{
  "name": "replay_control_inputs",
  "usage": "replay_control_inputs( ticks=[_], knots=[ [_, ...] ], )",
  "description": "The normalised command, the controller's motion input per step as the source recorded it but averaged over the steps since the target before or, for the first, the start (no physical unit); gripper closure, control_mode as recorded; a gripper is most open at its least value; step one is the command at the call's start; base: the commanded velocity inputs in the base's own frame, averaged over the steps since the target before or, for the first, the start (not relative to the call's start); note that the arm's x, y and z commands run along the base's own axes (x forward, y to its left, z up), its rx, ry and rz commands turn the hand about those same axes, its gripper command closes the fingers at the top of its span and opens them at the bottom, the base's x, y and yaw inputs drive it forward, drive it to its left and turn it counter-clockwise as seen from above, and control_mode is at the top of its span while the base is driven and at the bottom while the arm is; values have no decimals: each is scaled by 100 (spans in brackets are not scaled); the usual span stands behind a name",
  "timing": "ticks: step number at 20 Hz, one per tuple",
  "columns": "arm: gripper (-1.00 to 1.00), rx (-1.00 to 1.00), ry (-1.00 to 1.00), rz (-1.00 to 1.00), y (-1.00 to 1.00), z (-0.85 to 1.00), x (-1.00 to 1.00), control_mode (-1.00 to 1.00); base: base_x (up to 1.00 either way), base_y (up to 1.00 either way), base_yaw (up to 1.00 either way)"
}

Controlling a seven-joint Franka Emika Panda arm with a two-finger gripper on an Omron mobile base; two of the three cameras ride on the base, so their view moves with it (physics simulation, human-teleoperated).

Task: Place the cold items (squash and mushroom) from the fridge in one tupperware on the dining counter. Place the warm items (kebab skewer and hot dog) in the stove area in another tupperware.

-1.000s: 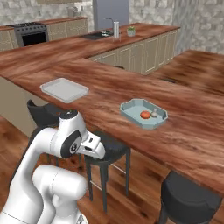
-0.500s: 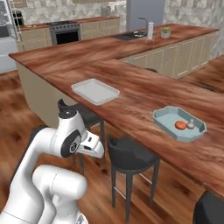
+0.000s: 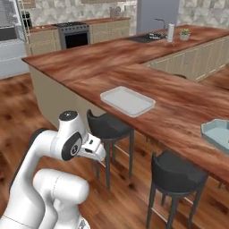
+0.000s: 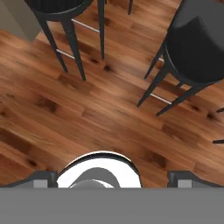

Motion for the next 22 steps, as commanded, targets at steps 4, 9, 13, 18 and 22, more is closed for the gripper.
replay_control_inputs(
  ticks=[4, 9, 13, 18, 22],
  knots=[
    [-100, 0, 0, 0, 0, 0, 0, 100, 66, 100, -8],
    [-100, 0, 0, 0, 0, 0, 0, 100, 73, 100, -10],
    [-100, 0, 0, 0, 0, 0, 0, 100, 34, 100, -15],
    [-100, 0, 0, 0, 0, 0, 0, 100, 5, 100, -18],
    [-100, 0, 0, 0, 0, 0, 0, 100, 0, 100, -22]
  ],
)
